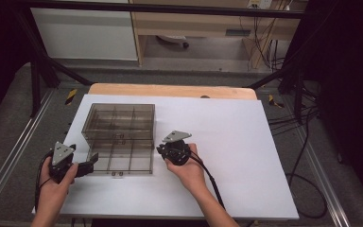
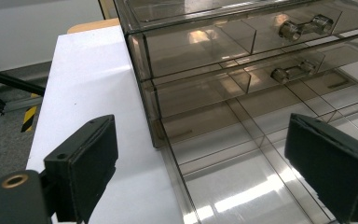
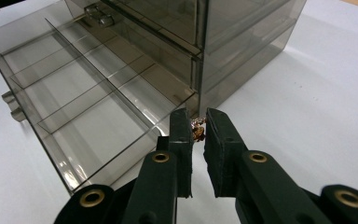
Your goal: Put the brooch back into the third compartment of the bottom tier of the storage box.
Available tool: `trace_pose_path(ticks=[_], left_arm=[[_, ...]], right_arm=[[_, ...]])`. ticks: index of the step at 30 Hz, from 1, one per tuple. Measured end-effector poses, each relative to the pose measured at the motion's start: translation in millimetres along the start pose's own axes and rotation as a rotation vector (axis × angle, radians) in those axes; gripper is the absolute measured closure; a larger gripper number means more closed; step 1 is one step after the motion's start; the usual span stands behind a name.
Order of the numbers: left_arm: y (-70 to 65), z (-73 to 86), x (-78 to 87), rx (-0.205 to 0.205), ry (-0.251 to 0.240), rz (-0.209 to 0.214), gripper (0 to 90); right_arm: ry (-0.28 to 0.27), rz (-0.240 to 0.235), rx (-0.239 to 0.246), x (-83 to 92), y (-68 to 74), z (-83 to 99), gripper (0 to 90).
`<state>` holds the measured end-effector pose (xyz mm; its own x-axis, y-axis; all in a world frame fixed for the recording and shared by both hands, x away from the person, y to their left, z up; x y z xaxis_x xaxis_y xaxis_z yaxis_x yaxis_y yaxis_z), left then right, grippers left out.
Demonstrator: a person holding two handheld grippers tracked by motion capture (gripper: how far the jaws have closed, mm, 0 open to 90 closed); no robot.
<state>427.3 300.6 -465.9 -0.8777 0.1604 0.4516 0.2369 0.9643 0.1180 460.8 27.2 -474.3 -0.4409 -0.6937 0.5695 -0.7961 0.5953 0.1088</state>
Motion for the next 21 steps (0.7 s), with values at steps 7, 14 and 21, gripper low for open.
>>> trace_pose_path(ticks=[7, 14, 21], left_arm=[[0.0, 0.1, -0.2, -0.002, 0.001, 0.000, 9.6], [0.0, 0.1, -0.3, -0.002, 0.001, -0.001, 9.6], [0.0, -0.1, -0.3, -0.001, -0.001, -0.001, 9.6]], right_arm=[[-0.014, -0.012, -0.007, 1.4, 3.8, -3.3, 81.1], [-0.020, -0.024, -0.004, 1.1, 8.9, -5.5, 81.2], [-0.028, -0.040, -0.003, -1.6, 16.4, -6.7, 81.2]])
Point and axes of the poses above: each handheld gripper's, and its own axes: x roughly backward along the jaws, z roughly out of its underside, y roughly to its left, the point moved 9 cm from there along -x, roughly forward along the jaws, and after that the axes turned 7 degrees about -z, right-handed, at the moved point
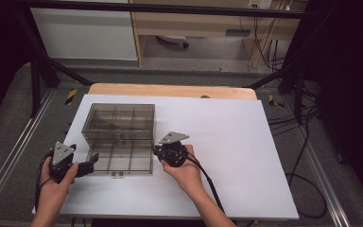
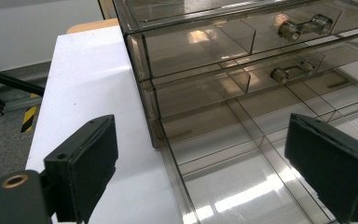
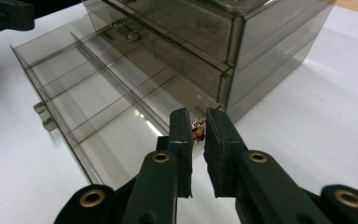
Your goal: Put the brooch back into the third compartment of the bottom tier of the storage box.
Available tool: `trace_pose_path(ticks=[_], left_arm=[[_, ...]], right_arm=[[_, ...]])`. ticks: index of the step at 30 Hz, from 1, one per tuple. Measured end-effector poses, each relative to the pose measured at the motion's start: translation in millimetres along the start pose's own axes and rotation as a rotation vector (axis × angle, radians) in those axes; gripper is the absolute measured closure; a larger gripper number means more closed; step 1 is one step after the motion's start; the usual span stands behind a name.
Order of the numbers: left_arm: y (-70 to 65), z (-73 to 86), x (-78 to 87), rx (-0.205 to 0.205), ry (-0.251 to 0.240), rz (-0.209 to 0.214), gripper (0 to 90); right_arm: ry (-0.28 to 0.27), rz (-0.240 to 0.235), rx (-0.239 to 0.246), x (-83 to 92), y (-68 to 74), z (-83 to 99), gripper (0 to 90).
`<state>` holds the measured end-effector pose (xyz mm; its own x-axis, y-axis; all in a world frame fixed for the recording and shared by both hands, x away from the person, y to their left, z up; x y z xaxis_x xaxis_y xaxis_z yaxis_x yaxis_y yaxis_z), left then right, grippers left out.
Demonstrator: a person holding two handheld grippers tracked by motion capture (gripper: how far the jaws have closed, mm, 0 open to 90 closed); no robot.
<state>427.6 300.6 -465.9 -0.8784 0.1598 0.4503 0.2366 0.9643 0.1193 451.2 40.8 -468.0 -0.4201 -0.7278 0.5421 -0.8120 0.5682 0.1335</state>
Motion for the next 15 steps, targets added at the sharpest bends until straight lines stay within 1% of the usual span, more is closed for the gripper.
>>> trace_pose_path(ticks=[15], left_arm=[[0.2, -0.1, 0.3, 0.002, 0.001, 0.000, 9.7]], right_arm=[[-0.003, -0.024, 0.018, -6.3, 16.1, -0.7, 81.1]])
Point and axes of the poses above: each handheld gripper's, and its own axes: x roughly backward along the jaws, z roughly out of its underside, y roughly to its left, the point moved 9 cm from there along -x, roughly forward along the jaws, and after that the axes turned 7 degrees about -z, right-handed, at the moved point
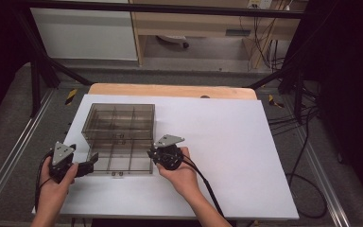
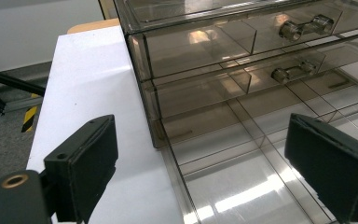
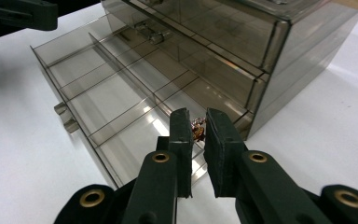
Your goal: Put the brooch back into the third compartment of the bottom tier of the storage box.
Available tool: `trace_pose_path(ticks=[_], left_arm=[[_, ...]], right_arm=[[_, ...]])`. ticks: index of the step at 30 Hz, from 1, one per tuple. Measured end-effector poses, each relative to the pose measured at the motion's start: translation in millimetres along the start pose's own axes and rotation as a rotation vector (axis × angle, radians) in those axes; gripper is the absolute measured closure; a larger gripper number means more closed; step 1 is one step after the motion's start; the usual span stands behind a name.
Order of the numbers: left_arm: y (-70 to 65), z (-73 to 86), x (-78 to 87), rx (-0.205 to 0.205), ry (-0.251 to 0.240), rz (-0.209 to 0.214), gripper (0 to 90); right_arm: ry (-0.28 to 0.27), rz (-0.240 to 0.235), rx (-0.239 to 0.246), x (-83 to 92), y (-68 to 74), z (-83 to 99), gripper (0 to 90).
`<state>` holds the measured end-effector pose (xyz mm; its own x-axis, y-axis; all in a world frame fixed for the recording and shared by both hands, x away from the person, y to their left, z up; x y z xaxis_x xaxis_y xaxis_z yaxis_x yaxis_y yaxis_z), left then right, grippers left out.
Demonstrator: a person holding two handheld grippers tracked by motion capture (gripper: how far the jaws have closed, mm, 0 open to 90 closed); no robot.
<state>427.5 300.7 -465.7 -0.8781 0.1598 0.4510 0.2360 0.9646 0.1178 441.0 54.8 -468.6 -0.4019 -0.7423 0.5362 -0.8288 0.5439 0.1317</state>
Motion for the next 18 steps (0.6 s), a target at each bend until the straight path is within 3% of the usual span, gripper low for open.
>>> trace_pose_path(ticks=[18], left_arm=[[-0.2, 0.0, -0.2, -0.002, -0.001, 0.000, 9.7]], right_arm=[[0.000, -0.012, 0.011, -4.2, 7.8, -0.6, 81.1]])
Point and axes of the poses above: each handheld gripper's, and its own axes: x roughly backward along the jaws, z roughly out of its underside, y roughly to its left, the point moved 9 cm from there along -x, roughly forward along the jaws, and after that the axes turned 7 degrees about -z, right-handed, at the moved point
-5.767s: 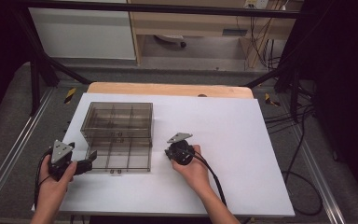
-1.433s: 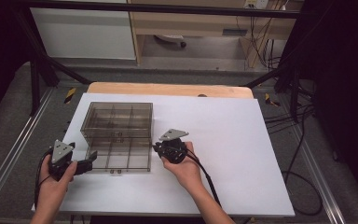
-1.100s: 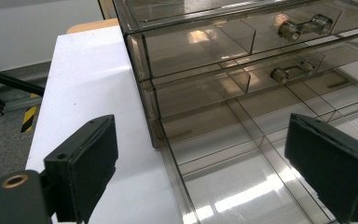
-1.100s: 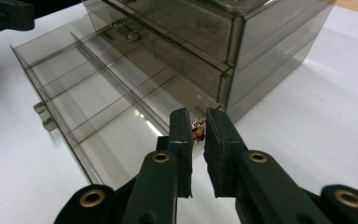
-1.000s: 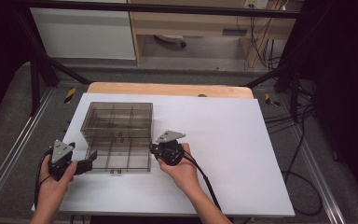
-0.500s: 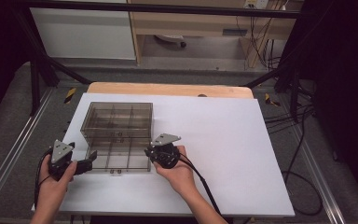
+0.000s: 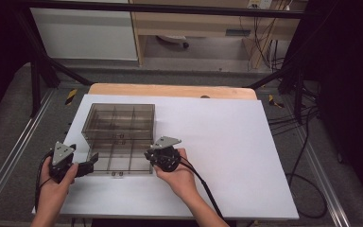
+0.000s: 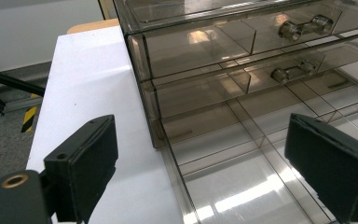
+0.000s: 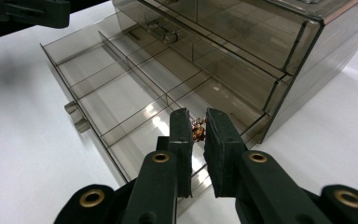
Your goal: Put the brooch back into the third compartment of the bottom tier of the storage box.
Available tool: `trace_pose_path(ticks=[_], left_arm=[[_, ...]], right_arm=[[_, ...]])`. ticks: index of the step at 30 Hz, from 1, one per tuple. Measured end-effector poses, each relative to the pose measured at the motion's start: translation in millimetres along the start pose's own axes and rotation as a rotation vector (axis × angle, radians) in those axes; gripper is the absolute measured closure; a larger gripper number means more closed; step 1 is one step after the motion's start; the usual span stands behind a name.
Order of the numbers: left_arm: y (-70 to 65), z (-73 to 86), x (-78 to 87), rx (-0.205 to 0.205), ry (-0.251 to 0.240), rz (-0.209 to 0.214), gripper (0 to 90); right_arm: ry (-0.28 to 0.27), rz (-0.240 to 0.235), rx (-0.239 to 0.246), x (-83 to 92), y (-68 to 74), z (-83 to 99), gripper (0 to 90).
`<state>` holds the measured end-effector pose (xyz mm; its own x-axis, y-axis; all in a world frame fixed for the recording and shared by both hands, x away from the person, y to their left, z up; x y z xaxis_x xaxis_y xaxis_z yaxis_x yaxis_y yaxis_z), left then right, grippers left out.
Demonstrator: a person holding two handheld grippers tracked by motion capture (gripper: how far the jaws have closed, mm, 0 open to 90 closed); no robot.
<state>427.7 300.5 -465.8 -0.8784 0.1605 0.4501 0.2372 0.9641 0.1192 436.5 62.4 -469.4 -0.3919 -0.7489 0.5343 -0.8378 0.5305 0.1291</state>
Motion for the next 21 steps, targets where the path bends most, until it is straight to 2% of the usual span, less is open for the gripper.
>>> trace_pose_path(ticks=[21], left_arm=[[0.2, 0.2, -0.1, -0.001, 0.002, -0.001, 9.6]], right_arm=[[0.016, -0.019, 0.018, -9.5, 8.7, 0.3, 81.1]])
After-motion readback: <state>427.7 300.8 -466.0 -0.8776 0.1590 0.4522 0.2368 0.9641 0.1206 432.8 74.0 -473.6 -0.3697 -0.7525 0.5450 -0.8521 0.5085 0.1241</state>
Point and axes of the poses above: each handheld gripper's, and its own axes: x roughly backward along the jaws, z roughly out of its underside, y roughly to its left, the point moved 9 cm from there along -x, roughly forward along the jaws, and after that the axes turned 7 degrees about -z, right-handed, at the moved point
